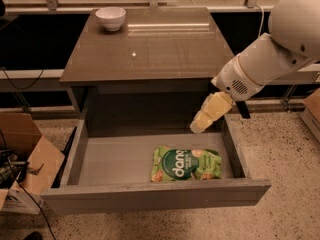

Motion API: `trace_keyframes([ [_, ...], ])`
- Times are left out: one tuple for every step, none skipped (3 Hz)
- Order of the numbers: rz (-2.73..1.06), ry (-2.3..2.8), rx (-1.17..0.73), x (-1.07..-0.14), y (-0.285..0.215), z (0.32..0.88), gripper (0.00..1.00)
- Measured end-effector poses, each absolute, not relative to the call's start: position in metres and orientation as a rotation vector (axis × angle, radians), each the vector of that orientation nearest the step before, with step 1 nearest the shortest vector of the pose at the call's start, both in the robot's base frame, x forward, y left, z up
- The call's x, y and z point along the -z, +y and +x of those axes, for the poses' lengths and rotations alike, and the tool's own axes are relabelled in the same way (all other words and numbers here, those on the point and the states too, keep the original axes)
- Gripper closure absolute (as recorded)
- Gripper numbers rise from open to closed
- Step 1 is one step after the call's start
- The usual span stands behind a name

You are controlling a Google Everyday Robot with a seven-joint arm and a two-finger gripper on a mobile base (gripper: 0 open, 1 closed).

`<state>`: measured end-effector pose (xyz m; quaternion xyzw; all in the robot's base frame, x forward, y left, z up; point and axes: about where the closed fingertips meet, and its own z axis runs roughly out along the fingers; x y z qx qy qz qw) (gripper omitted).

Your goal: Pick green rice chip bag from top drawer and place on counter

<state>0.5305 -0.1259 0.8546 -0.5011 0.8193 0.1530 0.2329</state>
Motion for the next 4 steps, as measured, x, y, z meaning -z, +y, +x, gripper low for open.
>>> trace_keyframes([
  [-1.274, 2.285, -0.487, -0.815, -0.131, 0.540, 0.00],
  [-1.189, 2.359, -0.541, -0.755, -0.150, 0.552, 0.00],
  [-1.173, 2.416, -0.552, -0.714, -0.170, 0.561, 0.00],
  [-1.172, 2.422, -0.559, -0.710, -0.171, 0.561, 0.00],
])
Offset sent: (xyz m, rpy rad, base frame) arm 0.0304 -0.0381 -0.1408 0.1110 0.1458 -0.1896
